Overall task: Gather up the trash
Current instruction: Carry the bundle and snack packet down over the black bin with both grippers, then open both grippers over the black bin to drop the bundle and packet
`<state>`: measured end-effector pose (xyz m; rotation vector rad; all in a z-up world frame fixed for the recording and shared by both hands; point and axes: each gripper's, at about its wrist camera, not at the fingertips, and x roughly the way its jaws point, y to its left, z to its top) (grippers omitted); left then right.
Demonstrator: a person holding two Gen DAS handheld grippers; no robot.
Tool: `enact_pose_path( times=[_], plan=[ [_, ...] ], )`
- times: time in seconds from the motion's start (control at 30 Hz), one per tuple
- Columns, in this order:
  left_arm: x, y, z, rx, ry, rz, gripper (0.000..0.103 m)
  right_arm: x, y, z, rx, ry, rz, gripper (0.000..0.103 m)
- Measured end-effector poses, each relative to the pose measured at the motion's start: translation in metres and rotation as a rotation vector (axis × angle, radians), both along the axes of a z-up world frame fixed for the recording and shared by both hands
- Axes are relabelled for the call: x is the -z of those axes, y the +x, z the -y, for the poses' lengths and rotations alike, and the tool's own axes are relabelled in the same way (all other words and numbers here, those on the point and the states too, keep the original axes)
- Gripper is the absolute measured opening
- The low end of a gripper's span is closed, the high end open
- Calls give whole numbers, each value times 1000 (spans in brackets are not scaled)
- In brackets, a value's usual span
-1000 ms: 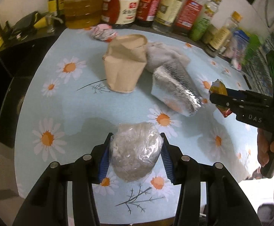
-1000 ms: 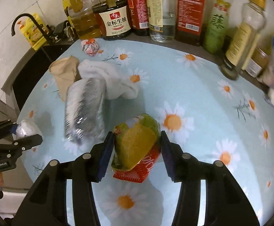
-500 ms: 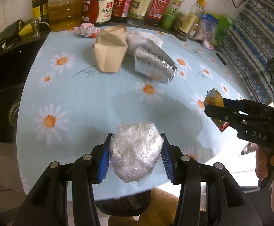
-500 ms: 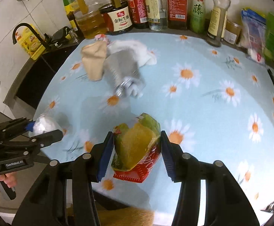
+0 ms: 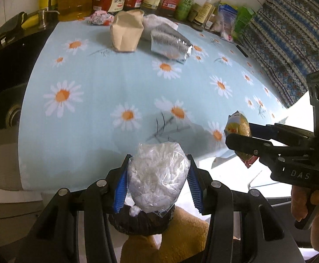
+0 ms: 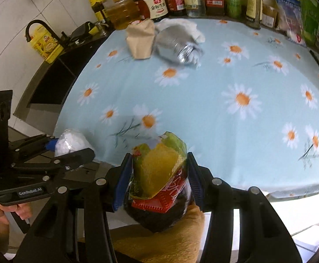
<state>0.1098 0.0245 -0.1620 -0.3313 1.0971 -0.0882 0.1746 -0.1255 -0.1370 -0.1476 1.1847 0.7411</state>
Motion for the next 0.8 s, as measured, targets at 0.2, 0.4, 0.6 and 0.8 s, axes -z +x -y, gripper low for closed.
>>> enact_pose_path(
  times=[0.2, 0.4, 0.6, 0.8],
  plan=[
    [15, -22, 1, 15, -20, -36, 46, 14, -28, -7, -14, 1, -50, 50],
    [38, -41, -1, 14, -38, -91, 46, 30, -45, -9, -24, -3, -98, 50],
    [64, -54, -2, 9, -52, -159, 46, 45, -48, -5, -6, -2, -163, 50],
    [80, -62, 0, -6, -77, -207, 46, 57, -47, -4, 1, 5, -218, 50]
  ],
)
